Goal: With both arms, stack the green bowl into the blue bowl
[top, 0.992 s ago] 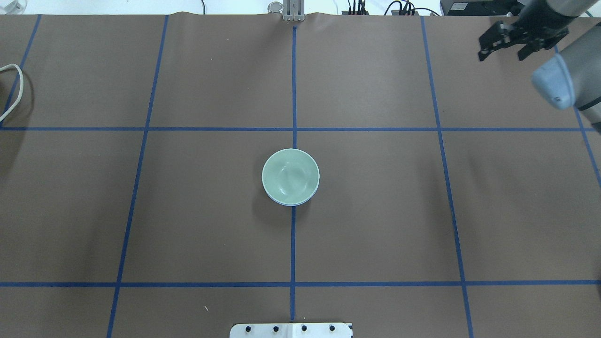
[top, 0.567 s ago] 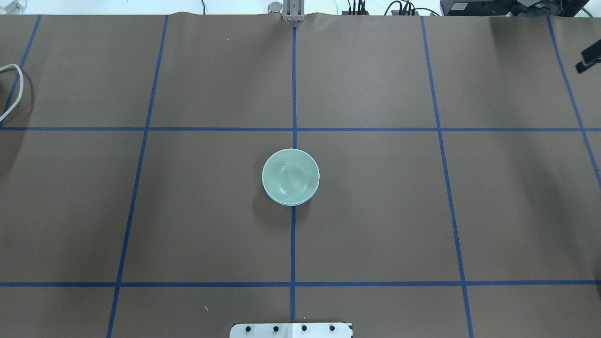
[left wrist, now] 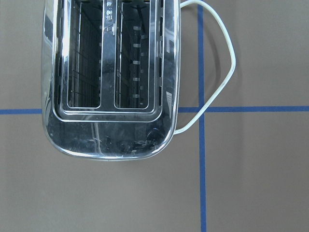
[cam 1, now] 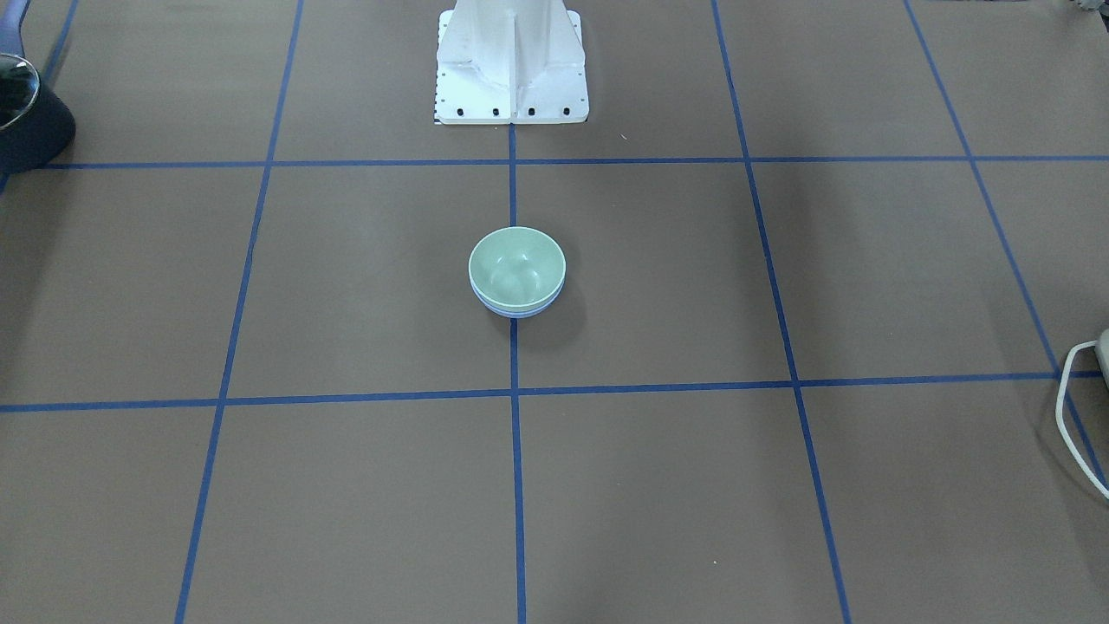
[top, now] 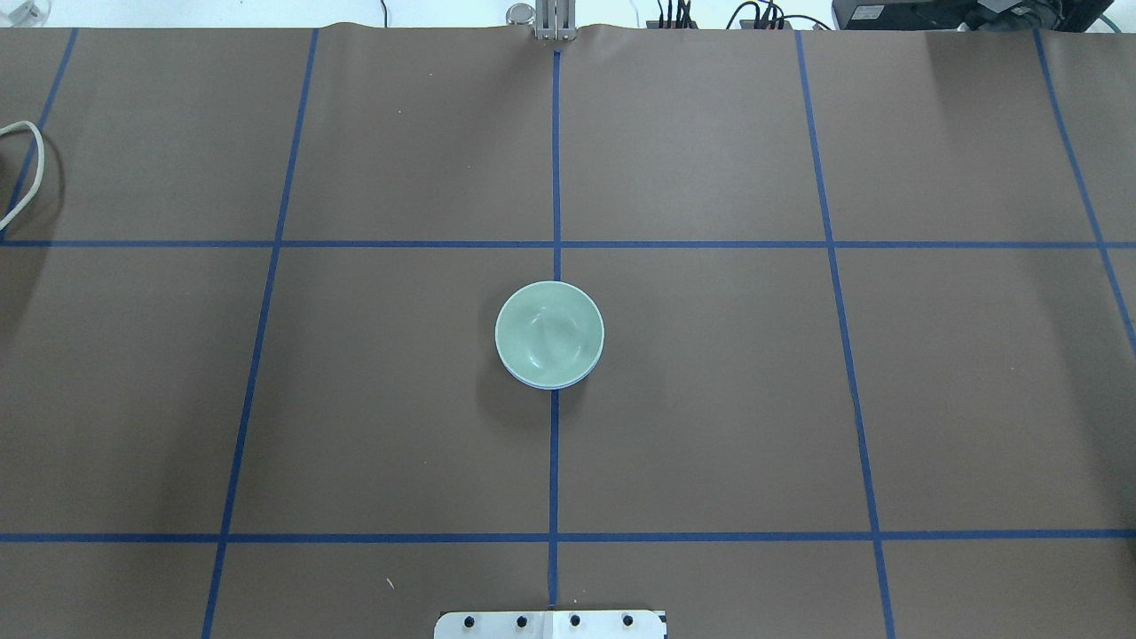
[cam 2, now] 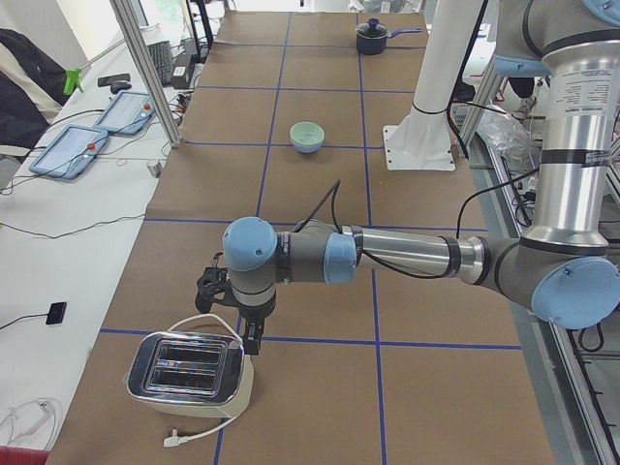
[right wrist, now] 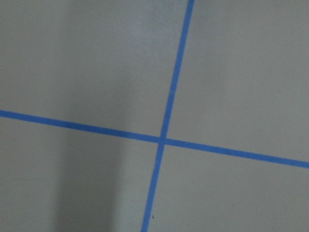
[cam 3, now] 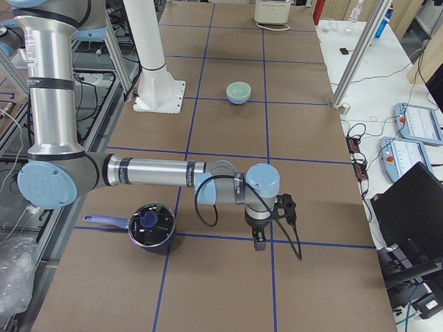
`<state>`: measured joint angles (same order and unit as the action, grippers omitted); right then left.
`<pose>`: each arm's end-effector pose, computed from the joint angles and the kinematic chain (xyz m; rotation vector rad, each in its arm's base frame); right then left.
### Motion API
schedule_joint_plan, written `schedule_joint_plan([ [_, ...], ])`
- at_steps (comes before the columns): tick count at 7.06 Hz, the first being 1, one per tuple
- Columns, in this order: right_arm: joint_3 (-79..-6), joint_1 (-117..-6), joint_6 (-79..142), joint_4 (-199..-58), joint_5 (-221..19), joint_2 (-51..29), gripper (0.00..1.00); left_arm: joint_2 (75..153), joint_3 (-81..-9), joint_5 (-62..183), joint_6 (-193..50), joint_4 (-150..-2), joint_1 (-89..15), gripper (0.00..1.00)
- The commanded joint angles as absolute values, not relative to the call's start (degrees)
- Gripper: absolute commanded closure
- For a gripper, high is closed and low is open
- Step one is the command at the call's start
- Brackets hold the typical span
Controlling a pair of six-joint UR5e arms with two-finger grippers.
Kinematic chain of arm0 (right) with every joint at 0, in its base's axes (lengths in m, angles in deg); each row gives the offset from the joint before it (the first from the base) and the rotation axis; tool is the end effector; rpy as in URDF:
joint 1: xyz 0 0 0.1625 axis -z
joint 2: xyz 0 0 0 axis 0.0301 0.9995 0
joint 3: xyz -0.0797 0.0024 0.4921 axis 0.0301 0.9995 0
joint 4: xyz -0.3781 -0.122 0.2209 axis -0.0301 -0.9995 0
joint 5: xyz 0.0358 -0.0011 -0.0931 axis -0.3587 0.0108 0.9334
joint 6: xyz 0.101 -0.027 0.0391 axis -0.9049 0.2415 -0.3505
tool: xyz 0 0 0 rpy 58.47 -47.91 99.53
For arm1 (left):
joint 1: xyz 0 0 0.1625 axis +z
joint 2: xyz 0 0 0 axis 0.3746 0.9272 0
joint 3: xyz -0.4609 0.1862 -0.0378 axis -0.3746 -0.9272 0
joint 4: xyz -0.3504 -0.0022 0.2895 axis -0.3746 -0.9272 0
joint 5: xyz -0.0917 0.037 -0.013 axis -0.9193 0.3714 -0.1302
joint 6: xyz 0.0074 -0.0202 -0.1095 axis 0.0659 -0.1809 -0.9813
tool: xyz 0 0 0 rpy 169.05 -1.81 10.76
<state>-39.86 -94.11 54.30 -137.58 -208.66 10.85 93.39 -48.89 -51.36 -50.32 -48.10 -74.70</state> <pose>0.0818 -0.5205 0.7523 0.0970 -0.7108 -0.0858 -0.1183 -0.5185 0.7065 0.1348 0.7422 0.0166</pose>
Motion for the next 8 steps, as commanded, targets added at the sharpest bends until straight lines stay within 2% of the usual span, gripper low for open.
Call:
schedule_joint_plan([
  [1, -41.07, -95.59, 54.55, -137.88, -208.33, 13.16, 0.0, 89.09, -47.75, -51.55, -50.37, -58.71, -74.68, 0.02],
  [2, -41.59, -95.59, 53.68, -140.5, -208.42, 12.11, 0.0, 89.25, -47.66, -52.07, -50.98, -57.7, -74.59, 0.02],
  [4, -47.37, -95.51, 53.41, -152.43, -207.81, 8.95, 0.0, 89.17, -48.01, -52.96, -51.07, -54.36, -74.59, 0.02],
  [8, -47.31, -95.33, 53.15, -152.39, -208.5, 9.82, 0.0, 89.34, -48.1, -52.96, -51.07, -54.35, -74.59, 0.02],
])
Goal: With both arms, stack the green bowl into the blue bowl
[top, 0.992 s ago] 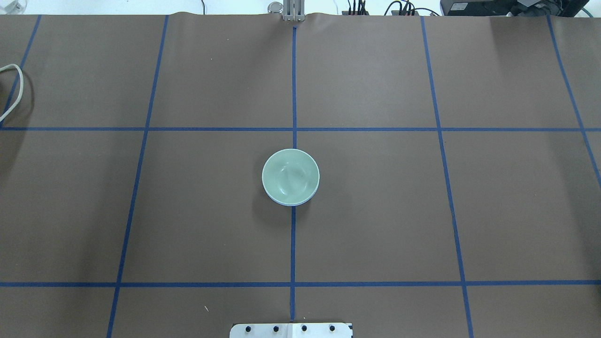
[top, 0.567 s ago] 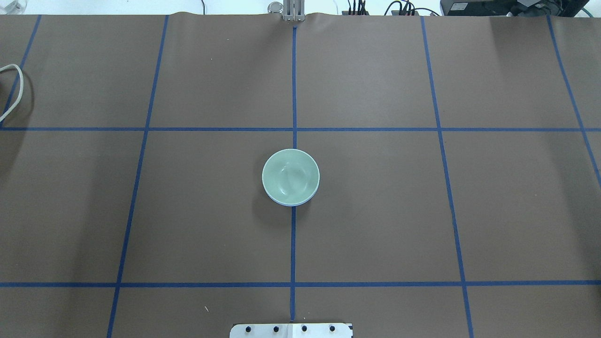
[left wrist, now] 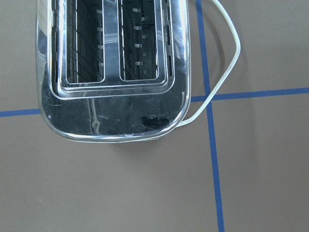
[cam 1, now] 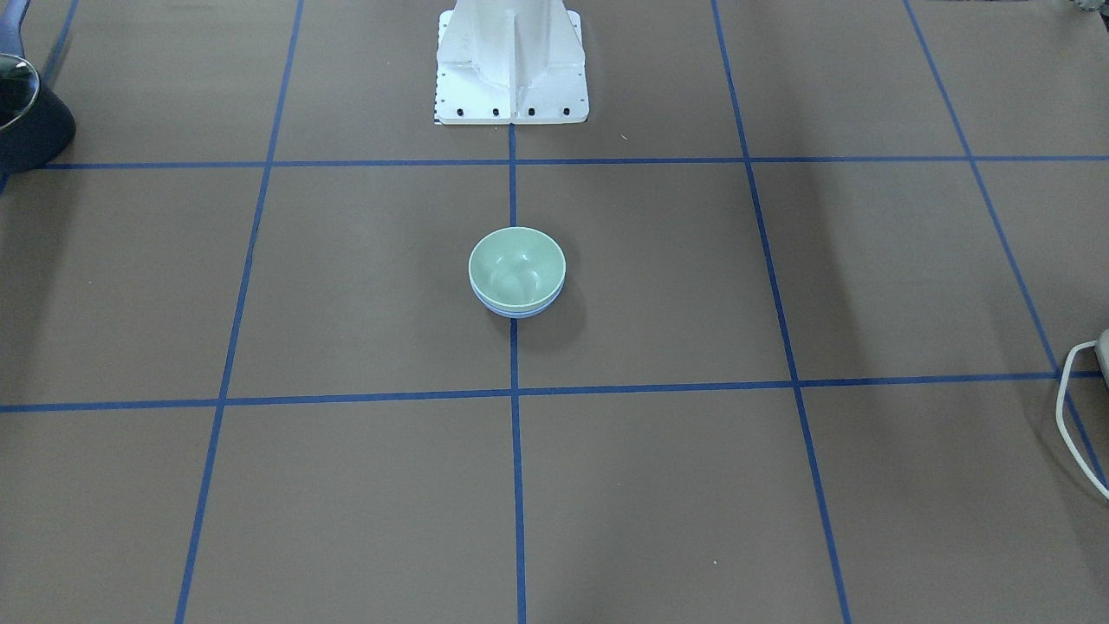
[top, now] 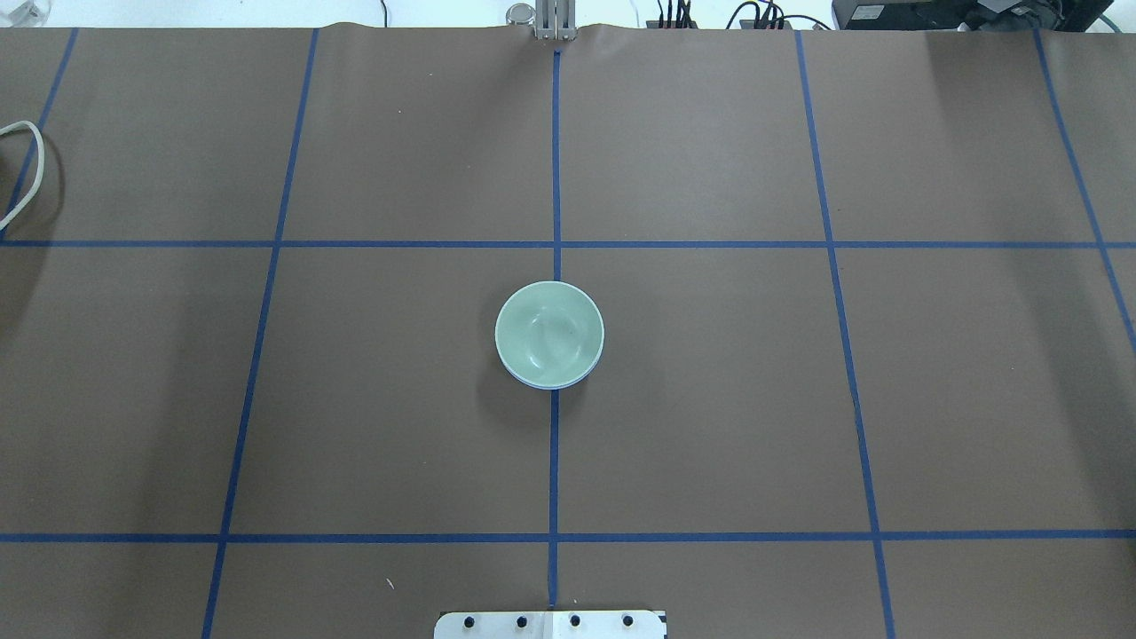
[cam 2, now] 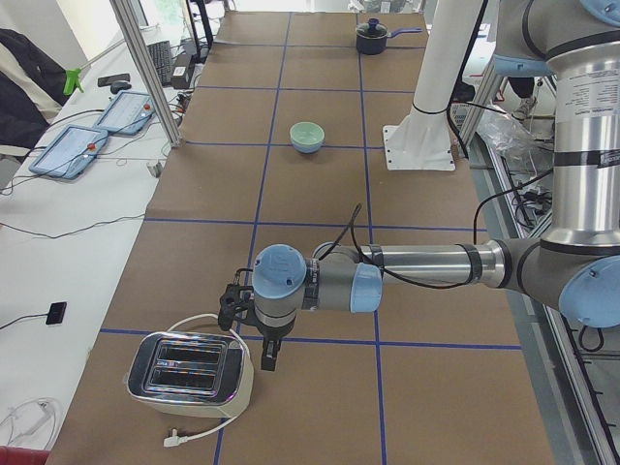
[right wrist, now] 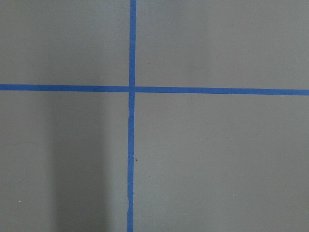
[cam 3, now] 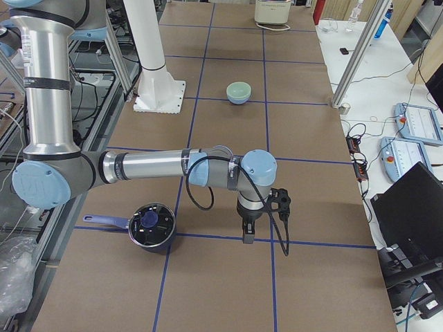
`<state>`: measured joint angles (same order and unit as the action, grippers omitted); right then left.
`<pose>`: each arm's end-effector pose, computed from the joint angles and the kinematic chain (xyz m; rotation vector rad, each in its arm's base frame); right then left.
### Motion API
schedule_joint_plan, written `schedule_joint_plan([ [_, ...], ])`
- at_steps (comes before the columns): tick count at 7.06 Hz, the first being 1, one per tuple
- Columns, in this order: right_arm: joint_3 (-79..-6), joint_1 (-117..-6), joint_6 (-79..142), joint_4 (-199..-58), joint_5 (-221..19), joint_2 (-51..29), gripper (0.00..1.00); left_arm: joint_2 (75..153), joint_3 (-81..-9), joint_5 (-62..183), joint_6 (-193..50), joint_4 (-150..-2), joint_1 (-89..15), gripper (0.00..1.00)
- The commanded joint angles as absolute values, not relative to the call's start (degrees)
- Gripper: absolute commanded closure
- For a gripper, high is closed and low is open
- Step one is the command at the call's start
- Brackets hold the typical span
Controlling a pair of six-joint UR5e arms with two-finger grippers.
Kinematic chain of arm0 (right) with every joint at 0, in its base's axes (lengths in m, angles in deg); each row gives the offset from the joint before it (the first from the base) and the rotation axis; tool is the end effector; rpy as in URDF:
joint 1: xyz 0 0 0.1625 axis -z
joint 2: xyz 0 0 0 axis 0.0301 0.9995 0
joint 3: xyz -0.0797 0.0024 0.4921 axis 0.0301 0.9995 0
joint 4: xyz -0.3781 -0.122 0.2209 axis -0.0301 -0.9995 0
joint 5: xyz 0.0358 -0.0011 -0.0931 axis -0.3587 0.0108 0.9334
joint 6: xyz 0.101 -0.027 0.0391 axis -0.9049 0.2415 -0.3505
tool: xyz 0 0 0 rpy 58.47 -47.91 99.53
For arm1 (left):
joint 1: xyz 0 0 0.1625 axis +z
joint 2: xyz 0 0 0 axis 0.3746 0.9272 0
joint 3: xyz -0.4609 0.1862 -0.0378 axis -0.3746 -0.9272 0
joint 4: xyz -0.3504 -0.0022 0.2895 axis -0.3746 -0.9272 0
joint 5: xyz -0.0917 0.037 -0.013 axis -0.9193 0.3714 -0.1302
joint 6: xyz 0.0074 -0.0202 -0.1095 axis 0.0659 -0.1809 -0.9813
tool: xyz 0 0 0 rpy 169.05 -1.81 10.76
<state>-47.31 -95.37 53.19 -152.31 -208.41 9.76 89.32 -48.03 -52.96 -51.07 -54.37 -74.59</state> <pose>0.0934 -0.5157 0.6988 -0.0055 -0.7141 -0.0077 -0.1114 -0.4865 0.7374 0.1541 0.7683 0.0159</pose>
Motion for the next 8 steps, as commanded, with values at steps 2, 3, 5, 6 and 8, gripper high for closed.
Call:
schedule_joint_plan([
  [2, -47.4, -95.33, 53.15, -152.39, -208.5, 9.99, 0.0, 89.26, -48.18, -52.96, -51.07, -54.35, -74.59, 0.02],
  [3, -47.31, -95.33, 53.15, -152.39, -208.42, 9.99, 0.0, 89.17, -48.45, -52.96, -50.98, -54.35, -74.59, 0.02],
  [5, -47.31, -95.33, 53.23, -152.3, -208.42, 10.17, 0.0, 89.17, -48.62, -52.87, -50.98, -54.35, -74.68, 0.02],
  [6, -47.31, -95.33, 53.15, -152.39, -208.42, 10.17, 0.0, 89.17, -48.62, -52.87, -50.98, -54.35, -74.68, 0.02],
  [8, -47.4, -95.24, 53.23, -152.39, -208.5, 10.17, 0.0, 89.17, -48.8, -52.78, -50.98, -54.35, -74.68, 0.02],
])
